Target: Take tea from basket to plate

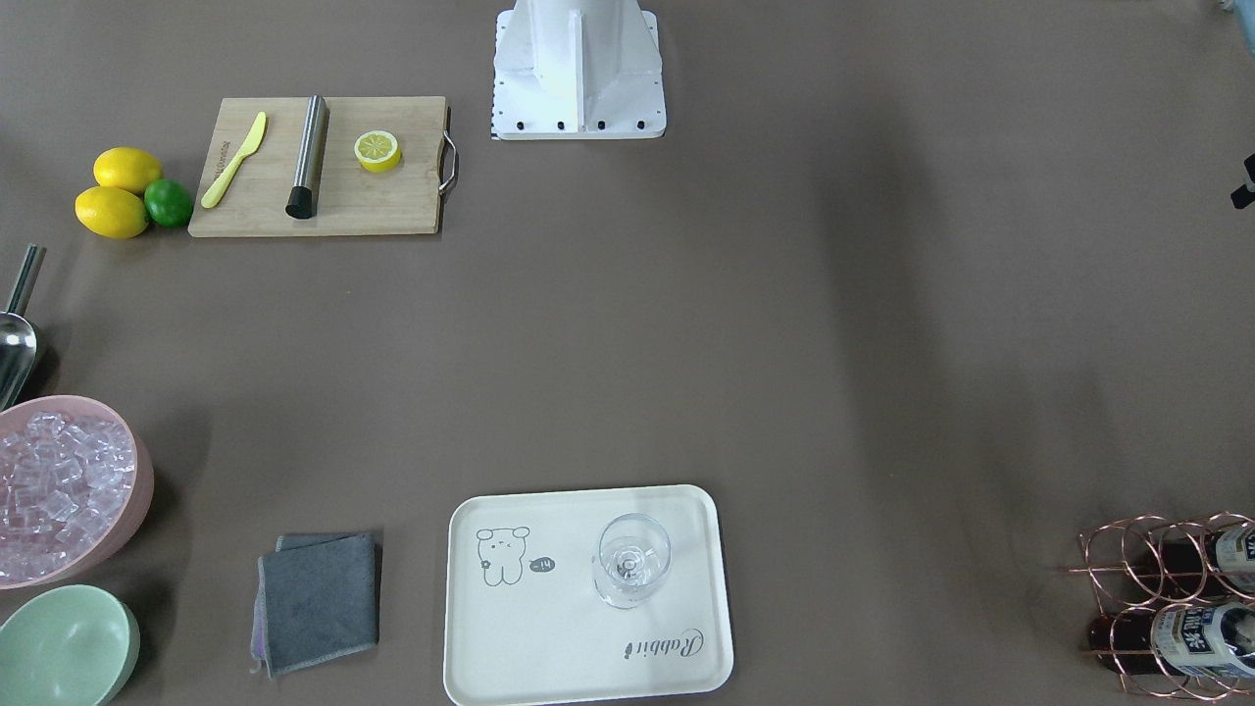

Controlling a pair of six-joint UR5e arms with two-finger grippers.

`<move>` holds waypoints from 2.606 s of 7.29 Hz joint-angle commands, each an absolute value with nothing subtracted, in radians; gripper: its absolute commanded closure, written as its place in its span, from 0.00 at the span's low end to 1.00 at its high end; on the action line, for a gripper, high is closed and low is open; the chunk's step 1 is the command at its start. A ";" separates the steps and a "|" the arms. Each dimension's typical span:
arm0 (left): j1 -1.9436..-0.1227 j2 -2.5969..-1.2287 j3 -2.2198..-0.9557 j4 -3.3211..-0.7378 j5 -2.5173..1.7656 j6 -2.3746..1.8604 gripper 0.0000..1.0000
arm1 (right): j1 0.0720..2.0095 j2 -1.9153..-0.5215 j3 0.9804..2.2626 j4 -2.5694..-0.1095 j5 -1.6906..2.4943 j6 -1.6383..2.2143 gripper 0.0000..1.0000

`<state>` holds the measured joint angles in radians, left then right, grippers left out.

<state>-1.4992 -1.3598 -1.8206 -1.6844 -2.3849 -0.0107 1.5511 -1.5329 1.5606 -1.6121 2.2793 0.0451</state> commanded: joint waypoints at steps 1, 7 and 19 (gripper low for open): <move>-1.499 -1.347 -1.803 -1.683 -2.378 0.011 0.02 | 1.562 -1.535 1.569 -1.612 2.278 0.046 0.00; -1.509 -1.350 -1.759 -1.689 -2.355 0.005 0.02 | 1.562 -1.528 1.565 -1.612 2.275 0.037 0.00; -1.548 -1.339 -1.763 -1.690 -2.358 0.008 0.02 | 1.555 -1.525 1.601 -1.611 2.273 0.037 0.00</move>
<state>-1.5457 -1.3392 -1.7634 -1.6905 -2.3583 0.0076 1.5547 -1.5246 1.6000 -1.6107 2.2726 0.0374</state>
